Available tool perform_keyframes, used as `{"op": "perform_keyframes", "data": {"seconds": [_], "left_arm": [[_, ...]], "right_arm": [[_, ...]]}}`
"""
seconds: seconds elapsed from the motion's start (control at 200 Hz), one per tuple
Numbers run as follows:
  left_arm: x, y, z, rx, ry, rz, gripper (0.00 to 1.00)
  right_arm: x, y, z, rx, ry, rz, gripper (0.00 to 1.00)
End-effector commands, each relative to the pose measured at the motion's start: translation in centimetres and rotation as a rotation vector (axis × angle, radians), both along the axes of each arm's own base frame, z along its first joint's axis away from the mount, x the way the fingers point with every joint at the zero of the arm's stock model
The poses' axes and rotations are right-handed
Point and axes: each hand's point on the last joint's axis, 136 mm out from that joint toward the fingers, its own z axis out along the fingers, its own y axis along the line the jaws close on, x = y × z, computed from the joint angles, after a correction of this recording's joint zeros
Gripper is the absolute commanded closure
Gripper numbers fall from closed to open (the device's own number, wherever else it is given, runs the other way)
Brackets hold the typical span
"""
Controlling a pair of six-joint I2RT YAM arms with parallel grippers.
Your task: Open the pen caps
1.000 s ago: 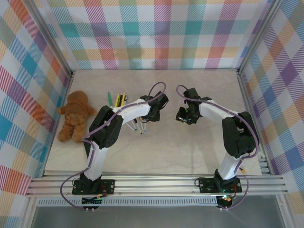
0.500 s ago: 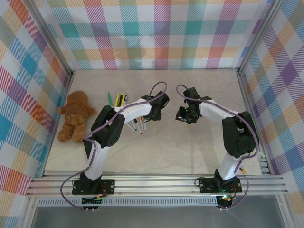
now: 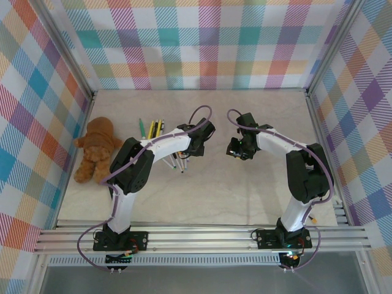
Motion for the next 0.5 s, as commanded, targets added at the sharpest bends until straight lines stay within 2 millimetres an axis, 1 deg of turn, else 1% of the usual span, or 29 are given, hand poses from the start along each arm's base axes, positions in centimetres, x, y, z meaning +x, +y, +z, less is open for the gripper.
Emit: {"op": "perform_keyframes", "data": {"seconds": [0.0, 0.145, 0.33, 0.495], "left_arm": [[0.6, 1.0, 0.5, 0.030, -0.025, 0.027, 0.74], [0.5, 1.3, 0.2, 0.039, -0.012, 0.033, 0.74], [0.1, 1.2, -1.1, 0.041, 0.026, 0.031, 0.75], [-0.1, 1.7, -2.3, 0.053, 0.054, 0.055, 0.75]], "right_arm": [[-0.3, 0.3, -0.4, 0.003, 0.013, 0.029, 0.67], [-0.2, 0.4, -0.7, 0.002, 0.017, 0.033, 0.67], [-0.2, 0.6, -0.9, 0.010, 0.027, 0.033, 0.67], [-0.2, 0.6, -1.1, 0.012, 0.034, 0.033, 0.67]]}}
